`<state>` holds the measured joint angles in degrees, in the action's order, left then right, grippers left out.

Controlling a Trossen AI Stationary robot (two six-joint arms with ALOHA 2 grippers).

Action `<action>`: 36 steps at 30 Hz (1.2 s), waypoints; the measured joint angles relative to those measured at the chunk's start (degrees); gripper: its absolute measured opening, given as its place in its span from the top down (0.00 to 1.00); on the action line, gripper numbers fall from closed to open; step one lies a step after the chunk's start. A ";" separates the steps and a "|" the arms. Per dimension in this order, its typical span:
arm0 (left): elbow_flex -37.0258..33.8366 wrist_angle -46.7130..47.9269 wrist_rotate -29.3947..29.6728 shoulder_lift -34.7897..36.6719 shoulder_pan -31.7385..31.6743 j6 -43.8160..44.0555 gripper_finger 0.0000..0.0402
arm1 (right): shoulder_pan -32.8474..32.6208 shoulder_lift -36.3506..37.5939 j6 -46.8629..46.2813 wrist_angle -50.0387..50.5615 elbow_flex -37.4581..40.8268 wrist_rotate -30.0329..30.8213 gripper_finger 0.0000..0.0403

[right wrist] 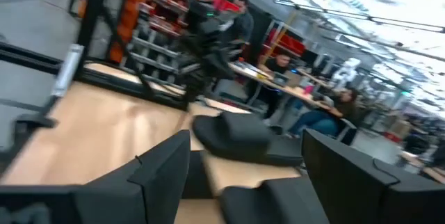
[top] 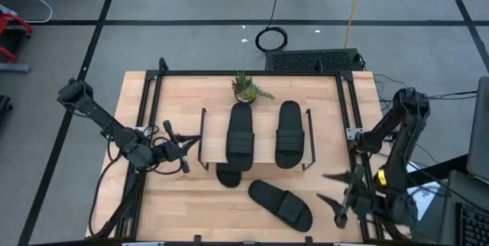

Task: Pick and place slides into the shelf
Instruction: Put the black sandal under the shelf

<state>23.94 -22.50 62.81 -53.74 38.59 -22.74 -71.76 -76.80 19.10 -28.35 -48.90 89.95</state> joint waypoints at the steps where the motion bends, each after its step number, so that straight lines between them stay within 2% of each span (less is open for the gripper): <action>1: 0.00 0.00 -0.02 0.00 0.00 0.00 0.94 | -0.46 -1.35 -1.72 -0.06 0.00 0.02 0.35; 5: 0.00 0.01 0.00 0.00 0.00 0.01 0.94 | -1.15 -7.23 -9.28 -0.23 0.00 0.00 0.34; 11: 0.02 3.36 0.00 0.00 0.00 2.32 0.94 | 0.35 -13.41 -27.68 -0.58 0.04 -0.02 0.31; 16: 0.02 9.12 -0.28 0.00 -0.74 3.15 0.94 | 1.85 -15.17 -41.52 -0.82 0.04 -0.12 0.29; 20: 0.02 10.94 -0.28 0.00 -2.29 2.79 0.94 | 2.03 -15.94 -46.01 -0.86 0.04 -0.89 0.28; 24: 0.02 12.33 -0.31 0.02 -3.88 6.41 0.94 | 1.57 -16.98 -50.39 -0.78 0.04 -5.26 0.28; 33: 0.02 15.37 -0.42 0.02 -4.98 11.52 0.94 | 4.00 -21.09 -80.66 10.90 0.04 -21.66 0.28; 36: 0.02 15.45 -2.20 0.02 -4.98 11.37 0.94 | 5.62 -22.79 -84.32 11.47 0.04 -28.30 0.28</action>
<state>23.97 -7.05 60.61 -53.71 33.61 -11.37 -66.14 -99.59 -65.23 -16.88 -48.86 61.65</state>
